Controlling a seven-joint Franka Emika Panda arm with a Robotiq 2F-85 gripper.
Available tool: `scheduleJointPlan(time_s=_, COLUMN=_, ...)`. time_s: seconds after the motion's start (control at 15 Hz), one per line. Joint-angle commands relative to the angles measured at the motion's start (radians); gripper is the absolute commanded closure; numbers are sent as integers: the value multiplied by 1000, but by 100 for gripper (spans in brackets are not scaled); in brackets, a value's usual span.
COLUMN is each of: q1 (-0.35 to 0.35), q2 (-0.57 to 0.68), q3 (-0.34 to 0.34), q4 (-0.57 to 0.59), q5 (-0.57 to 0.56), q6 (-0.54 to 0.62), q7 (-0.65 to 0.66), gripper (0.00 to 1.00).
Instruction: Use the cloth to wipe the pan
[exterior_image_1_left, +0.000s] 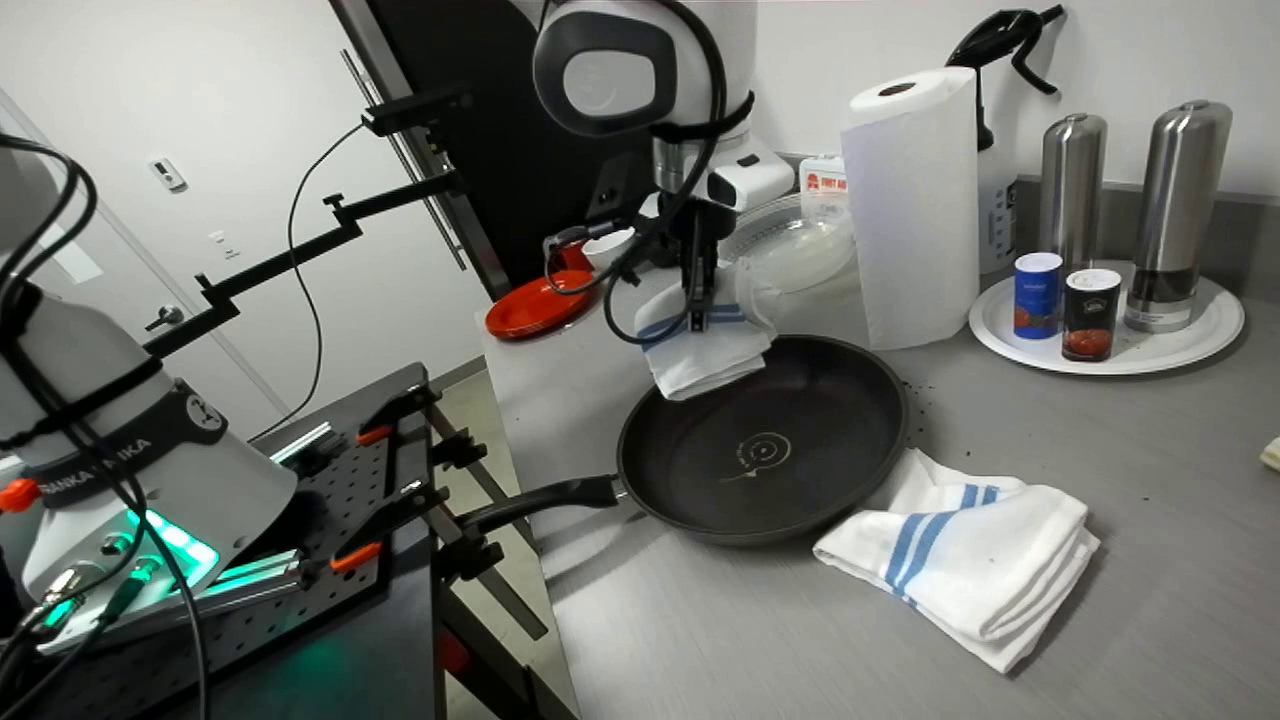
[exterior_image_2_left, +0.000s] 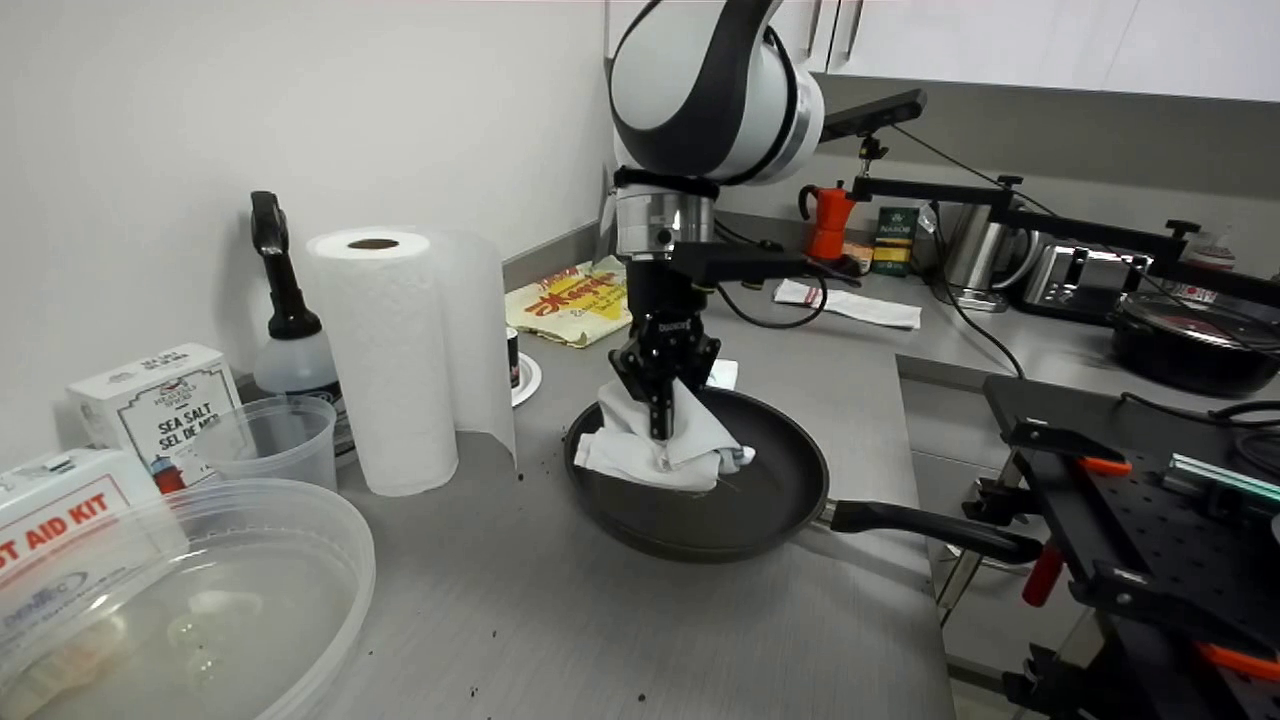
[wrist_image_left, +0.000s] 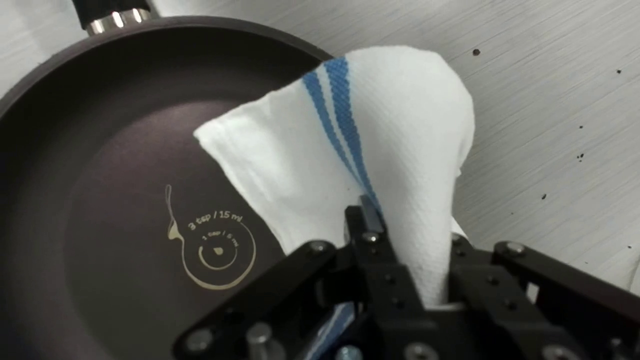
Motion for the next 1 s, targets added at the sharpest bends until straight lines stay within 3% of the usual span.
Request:
scheduleJointPlan(time_s=0.0, q1=-9, q2=37, q3=-1, q4=-1, q5=9, q6=39, q7=-11, gripper=96)
scheduleJointPlan(time_s=0.93, q1=0, q2=104, q3=26, q4=-8, q5=13, q6=100, q7=9, gripper=96)
